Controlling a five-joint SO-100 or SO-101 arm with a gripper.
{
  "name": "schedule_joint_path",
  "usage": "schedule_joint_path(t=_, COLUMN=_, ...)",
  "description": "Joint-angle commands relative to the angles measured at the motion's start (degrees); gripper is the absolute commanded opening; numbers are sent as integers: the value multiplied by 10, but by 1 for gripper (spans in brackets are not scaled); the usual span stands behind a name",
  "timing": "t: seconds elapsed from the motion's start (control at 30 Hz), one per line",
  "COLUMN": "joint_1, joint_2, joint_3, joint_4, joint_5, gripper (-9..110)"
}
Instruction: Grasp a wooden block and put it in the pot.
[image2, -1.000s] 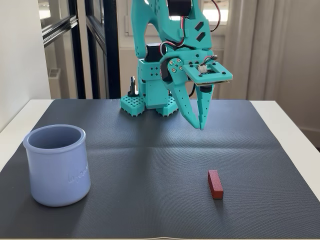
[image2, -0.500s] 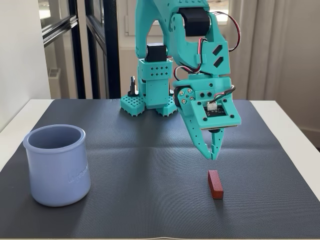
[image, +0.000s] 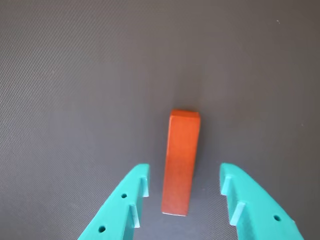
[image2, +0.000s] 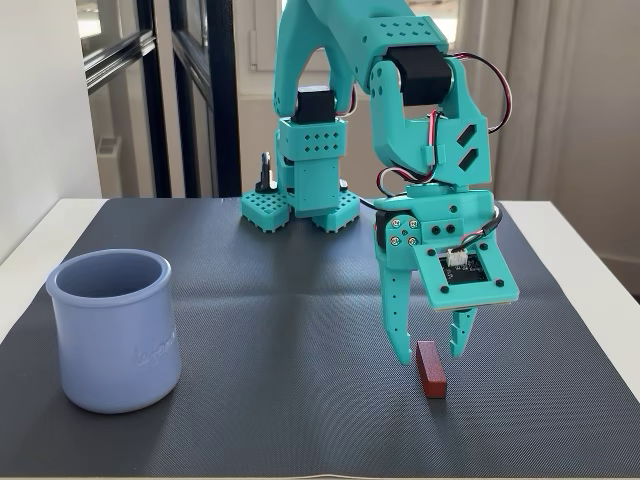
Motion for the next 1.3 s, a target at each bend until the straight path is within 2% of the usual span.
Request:
schedule_joint_path(t=0.0, joint_1=-2, joint_2=2, joint_3=-37, joint_4=-5, joint_5=11, gripper=19)
schedule_joint_path(t=0.3, joint_1=-15, joint_2=-30, joint_3=-37, joint_4=-5, joint_5=11, gripper=19)
schedule_joint_path(t=0.53, joint_1=-10, joint_2=-32, joint_3=-37, joint_4=-5, joint_5=11, gripper=6)
schedule_joint_path(t=0.87, joint_1=4, joint_2=-23, joint_3=-38, joint_4=-5, joint_5=-4, gripper=2)
schedule_joint_path(t=1.27, joint_1=97, joint_2=142, joint_3=-30, joint_4=56, joint_5=-90, gripper=2)
